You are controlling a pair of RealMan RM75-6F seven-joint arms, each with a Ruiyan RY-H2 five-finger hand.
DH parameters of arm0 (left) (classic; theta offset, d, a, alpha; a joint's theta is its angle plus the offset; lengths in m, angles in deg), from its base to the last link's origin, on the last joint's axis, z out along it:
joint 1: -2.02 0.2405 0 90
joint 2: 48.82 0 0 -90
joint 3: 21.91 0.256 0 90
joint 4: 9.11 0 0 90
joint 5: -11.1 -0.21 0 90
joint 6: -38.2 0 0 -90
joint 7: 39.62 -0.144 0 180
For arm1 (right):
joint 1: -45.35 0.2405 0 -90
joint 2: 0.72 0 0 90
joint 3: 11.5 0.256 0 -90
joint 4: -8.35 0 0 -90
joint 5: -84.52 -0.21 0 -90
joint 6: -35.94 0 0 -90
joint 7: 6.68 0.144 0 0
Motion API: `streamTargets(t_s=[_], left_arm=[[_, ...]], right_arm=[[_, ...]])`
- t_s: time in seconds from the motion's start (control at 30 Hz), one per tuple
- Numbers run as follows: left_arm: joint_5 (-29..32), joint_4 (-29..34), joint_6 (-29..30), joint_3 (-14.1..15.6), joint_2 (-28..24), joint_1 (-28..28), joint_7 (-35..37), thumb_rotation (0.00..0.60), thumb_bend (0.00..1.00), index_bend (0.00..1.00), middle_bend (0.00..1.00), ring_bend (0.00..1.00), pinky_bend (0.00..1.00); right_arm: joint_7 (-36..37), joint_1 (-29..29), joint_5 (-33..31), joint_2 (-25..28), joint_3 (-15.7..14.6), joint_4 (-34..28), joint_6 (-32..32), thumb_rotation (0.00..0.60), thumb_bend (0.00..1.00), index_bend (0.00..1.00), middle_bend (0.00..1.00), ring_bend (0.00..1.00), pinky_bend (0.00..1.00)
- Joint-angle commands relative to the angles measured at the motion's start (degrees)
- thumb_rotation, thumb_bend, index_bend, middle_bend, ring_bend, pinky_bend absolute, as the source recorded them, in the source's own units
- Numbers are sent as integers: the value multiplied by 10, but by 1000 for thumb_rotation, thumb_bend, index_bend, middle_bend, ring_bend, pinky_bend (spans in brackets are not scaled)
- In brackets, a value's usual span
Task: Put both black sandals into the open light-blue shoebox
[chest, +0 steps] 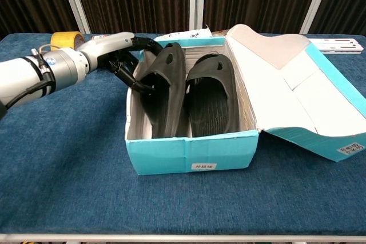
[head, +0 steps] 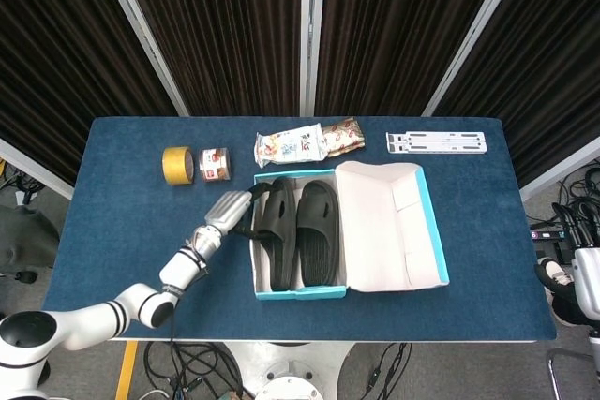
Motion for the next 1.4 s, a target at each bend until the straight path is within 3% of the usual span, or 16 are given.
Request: streamTargets(t_s=[0.03,0.23,0.47,0.77,1.13,1.4], left_arm=[[2,61,2,4,-46,-2,-57,600,43,147,103,58,381],[19,148,-10,6,-121,-10,-144,600,44,144,102,40,291],[15,202,-20,-6,-171,-20,-140,600,43,148,102,40,257],[39,171,-79,-4,-154,-57,-129,600,35,198,148,40,252],[79,152,-97,16,-124,-73,-166,600,32,205,151,40,252],[80,192,-26,4,-150,-46,-171,600,30,205,151,40,252]], right_arm=[[2,-1,1,0,0,1,-2,600,117,6,130,15,125],[6,-3,4,0,-1,4,-4,600,119,7,129,16,125],[8,-4,6,-1,-2,5,-6,600,119,7,129,16,125],[9,-2,4,-2,-1,6,-2,600,120,6,129,15,125],[13,1,1,-5,-1,12,6,600,119,6,129,16,125],[16,-2,-2,-4,0,15,3,600,120,7,129,16,125]])
